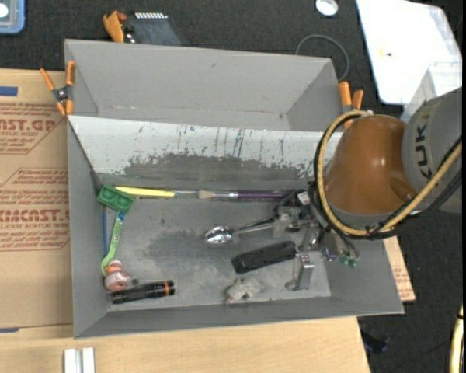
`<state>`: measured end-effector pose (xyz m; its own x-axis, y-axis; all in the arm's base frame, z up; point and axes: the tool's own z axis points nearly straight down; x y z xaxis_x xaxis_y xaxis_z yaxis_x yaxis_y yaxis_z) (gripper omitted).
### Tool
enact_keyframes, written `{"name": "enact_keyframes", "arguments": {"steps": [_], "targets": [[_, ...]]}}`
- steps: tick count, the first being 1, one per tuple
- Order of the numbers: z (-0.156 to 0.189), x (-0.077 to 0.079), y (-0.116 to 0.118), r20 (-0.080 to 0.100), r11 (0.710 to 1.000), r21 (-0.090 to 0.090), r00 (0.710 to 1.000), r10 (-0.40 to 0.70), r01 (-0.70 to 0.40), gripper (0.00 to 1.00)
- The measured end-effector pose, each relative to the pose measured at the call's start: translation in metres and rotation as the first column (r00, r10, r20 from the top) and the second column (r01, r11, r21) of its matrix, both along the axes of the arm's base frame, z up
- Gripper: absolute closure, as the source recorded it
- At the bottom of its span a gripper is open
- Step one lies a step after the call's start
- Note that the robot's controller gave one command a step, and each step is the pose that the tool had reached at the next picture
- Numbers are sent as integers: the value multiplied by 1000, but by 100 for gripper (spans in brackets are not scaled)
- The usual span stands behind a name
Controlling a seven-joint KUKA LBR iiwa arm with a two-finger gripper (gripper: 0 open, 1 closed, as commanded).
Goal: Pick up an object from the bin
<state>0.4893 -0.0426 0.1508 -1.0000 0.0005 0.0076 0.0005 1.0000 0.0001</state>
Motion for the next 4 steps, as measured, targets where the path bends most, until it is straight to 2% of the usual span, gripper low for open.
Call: {"name": "enact_keyframes", "arguments": {"steps": [1,2,3,4], "targets": [[4,2,0,8,1000,-1,1000,1,-1,0],[-79,13,-8,9,1000,-1,1000,-14,14,0],[-27,25,-5,15,998,-2,998,63,-63,0],[-43,20,-6,11,999,0,999,34,-34,0]]}}
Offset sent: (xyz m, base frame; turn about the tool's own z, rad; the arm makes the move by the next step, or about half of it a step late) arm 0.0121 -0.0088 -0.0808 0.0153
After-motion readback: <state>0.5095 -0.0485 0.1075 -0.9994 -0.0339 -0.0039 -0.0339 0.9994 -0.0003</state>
